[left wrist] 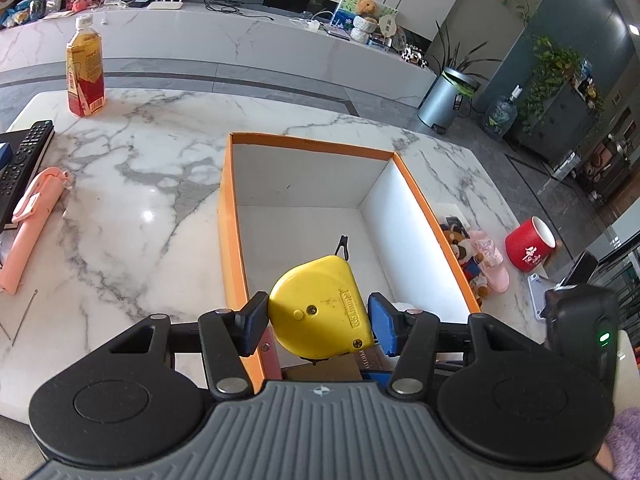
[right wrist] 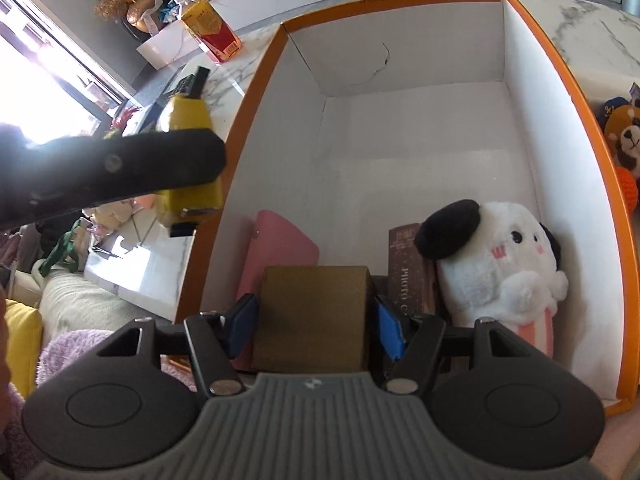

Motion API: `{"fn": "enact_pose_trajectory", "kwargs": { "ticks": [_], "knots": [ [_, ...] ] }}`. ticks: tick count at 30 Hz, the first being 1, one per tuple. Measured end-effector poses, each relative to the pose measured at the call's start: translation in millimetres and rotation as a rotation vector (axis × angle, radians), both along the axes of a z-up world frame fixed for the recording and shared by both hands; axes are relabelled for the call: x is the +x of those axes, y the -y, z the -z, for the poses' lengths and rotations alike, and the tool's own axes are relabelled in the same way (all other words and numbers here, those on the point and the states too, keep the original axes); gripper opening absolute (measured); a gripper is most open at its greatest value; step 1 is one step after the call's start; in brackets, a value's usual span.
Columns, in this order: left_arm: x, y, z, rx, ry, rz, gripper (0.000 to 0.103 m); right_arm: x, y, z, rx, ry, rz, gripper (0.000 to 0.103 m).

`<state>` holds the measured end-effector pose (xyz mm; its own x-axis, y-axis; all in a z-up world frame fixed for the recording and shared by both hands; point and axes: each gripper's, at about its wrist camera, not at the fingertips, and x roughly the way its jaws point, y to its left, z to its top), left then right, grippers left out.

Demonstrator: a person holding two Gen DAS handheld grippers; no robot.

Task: Organize objects
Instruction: 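Lower the cardboard box into the orange box with the right tool while the left tool lowers the tape measure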

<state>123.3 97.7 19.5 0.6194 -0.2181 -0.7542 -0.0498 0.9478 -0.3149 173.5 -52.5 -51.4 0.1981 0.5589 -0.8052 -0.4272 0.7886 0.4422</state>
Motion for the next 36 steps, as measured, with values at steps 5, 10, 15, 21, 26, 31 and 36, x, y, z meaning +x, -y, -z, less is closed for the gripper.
{"fn": "enact_pose_trajectory", "kwargs": {
  "ticks": [5,10,15,21,26,31,36],
  "knots": [
    [13,9,5,0.031,-0.03,0.071,0.063,1,7,-7,0.031,-0.007,-0.025,0.057],
    [34,24,12,0.095,-0.095,0.126,0.063,2,27,-16,0.056,0.021,-0.009,0.049],
    [59,43,29,0.182,-0.18,0.181,0.063,9,53,-42,-0.017,0.174,0.09,0.05],
    [82,46,50,0.285,-0.296,0.219,0.063,15,73,-48,-0.012,0.253,0.141,0.05],
    [90,58,61,0.33,-0.342,0.223,0.063,23,75,-46,0.009,0.277,0.153,0.05],
    [95,68,65,0.379,-0.362,0.181,0.063,25,89,-43,0.032,0.293,0.159,0.05],
    [95,82,74,0.463,-0.418,0.228,0.063,30,102,-42,0.066,0.296,0.176,0.05]
  ]
}}
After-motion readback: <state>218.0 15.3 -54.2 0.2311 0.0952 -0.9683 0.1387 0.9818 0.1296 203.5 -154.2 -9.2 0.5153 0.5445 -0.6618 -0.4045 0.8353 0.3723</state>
